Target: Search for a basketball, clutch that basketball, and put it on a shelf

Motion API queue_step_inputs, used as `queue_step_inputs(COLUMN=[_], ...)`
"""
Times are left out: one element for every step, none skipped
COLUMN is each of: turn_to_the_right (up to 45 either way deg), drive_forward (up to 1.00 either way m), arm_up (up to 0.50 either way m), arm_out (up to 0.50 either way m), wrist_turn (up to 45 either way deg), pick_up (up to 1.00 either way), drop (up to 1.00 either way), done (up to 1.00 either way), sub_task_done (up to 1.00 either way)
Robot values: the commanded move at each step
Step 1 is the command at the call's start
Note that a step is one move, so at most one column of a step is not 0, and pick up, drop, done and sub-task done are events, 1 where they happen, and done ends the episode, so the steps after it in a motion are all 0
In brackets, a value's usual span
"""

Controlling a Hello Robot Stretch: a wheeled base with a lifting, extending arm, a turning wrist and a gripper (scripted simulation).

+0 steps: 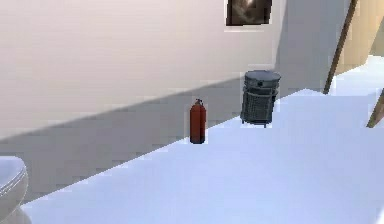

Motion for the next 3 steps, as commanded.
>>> queue_step_inputs(turn_to_the_right=[0.0, 42.0, 0.0], drive_forward=[0.55, 0.0, 1.0], arm_up=[0.0, 0.0, 0.0], arm_out=[0.0, 0.0, 0.0], wrist_turn=[0.0, 0.0, 0.0], pick_up=[0.0, 0.0, 0.0], drop=[0.0, 0.0, 0.0], done=[0.0, 0.0, 0.0], sub_task_done=[0.0, 0.0, 0.0])
